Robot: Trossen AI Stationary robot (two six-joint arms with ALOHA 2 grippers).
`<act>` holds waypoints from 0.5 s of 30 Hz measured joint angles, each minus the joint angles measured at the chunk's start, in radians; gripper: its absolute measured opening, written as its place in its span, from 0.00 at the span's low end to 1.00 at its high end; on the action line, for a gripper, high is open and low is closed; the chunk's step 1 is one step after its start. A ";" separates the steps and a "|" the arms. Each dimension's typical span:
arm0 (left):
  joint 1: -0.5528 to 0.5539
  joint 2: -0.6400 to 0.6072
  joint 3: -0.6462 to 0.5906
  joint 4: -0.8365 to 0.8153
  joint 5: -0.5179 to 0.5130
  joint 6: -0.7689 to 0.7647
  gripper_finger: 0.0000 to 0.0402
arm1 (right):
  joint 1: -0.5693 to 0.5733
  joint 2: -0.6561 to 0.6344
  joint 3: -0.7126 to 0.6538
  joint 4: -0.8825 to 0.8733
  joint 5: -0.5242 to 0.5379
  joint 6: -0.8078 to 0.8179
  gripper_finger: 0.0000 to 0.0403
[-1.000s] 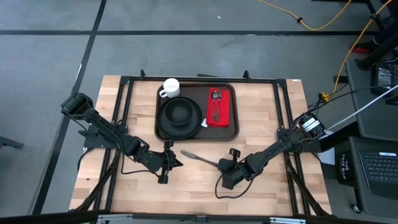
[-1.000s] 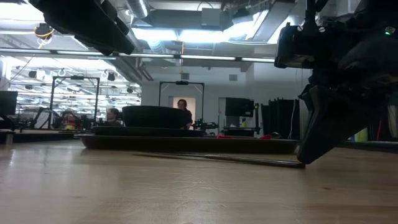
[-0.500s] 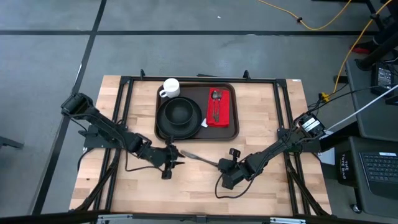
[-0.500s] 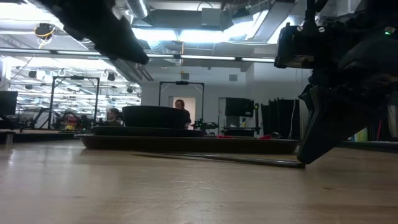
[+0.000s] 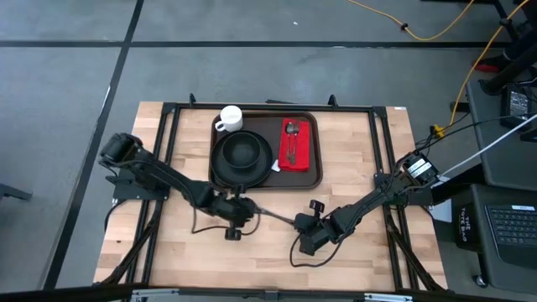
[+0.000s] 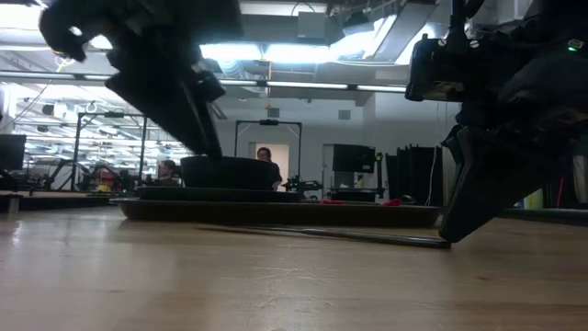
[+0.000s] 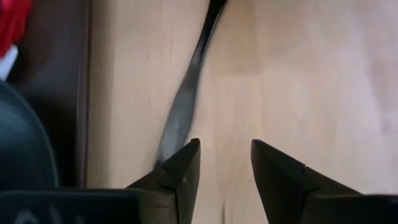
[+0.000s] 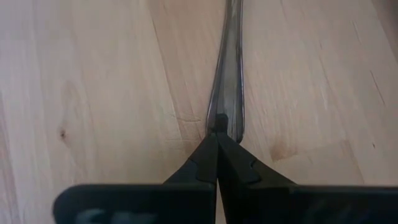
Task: Set up tray
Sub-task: Put the black table knife to the right of the black fork on top of the table napkin on the brown serving tray
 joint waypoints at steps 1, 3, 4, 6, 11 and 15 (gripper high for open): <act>0.004 0.025 0.038 -0.061 -0.001 0.002 0.34 | 0.000 0.000 0.000 0.000 0.000 0.000 0.01; 0.010 0.070 0.108 -0.163 -0.004 0.030 0.35 | 0.000 0.000 0.000 -0.001 0.000 0.006 0.01; 0.014 0.094 0.141 -0.197 -0.004 0.044 0.35 | 0.000 0.000 0.000 -0.003 0.000 0.011 0.01; 0.019 0.136 0.191 -0.255 -0.004 0.070 0.35 | 0.000 0.000 0.000 -0.005 0.000 0.013 0.01; 0.035 0.221 0.263 -0.289 0.007 0.108 0.35 | 0.000 0.000 0.000 -0.005 0.000 0.014 0.01; 0.043 0.250 0.265 -0.304 0.037 0.103 0.35 | 0.000 0.000 0.000 -0.004 0.000 0.017 0.01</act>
